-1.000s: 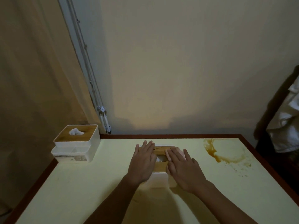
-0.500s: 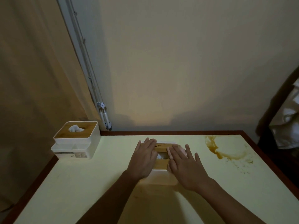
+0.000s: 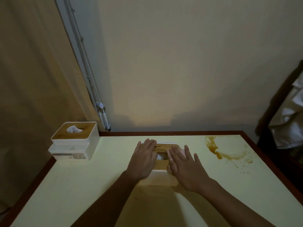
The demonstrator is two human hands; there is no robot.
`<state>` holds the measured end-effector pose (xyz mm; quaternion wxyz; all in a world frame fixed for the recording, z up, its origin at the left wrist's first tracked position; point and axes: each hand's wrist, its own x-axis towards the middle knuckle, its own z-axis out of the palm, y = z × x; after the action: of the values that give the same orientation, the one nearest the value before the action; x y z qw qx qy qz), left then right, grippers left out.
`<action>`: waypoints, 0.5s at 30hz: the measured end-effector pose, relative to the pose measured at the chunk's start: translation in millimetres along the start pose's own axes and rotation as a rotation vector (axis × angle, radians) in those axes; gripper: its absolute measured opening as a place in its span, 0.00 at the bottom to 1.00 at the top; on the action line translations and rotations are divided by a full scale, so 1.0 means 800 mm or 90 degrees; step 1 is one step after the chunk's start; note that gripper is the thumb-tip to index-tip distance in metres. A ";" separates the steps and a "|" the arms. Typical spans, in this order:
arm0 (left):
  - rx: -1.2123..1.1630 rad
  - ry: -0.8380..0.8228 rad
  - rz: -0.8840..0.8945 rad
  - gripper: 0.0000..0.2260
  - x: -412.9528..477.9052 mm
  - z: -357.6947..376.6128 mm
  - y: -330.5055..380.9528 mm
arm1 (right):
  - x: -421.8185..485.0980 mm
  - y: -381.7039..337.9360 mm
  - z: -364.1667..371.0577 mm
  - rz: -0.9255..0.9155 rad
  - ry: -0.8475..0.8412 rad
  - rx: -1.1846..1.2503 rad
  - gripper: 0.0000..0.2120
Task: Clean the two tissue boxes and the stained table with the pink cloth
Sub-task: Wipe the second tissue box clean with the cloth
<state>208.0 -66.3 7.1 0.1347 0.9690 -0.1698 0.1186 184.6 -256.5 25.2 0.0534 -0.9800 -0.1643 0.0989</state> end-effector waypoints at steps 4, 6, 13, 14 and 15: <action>-0.004 0.009 0.013 0.18 0.000 -0.003 0.000 | 0.042 0.009 -0.006 0.012 0.016 -0.010 0.29; 0.004 0.007 0.018 0.17 -0.001 -0.001 0.000 | 0.055 0.006 -0.006 0.027 0.017 0.011 0.29; 0.032 0.016 0.031 0.15 -0.002 0.005 -0.002 | 0.015 0.004 0.005 -0.028 0.025 -0.019 0.42; 0.014 0.014 0.013 0.16 -0.002 0.006 -0.003 | 0.017 0.009 0.003 -0.026 0.018 -0.027 0.40; 0.003 0.018 0.001 0.18 0.000 0.007 -0.004 | 0.023 0.013 -0.001 -0.019 0.015 -0.036 0.34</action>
<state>210.4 -65.2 1.1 0.1351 0.9673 -0.1687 0.1329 205.2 -259.9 21.4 0.0290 -0.9797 -0.1807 0.0822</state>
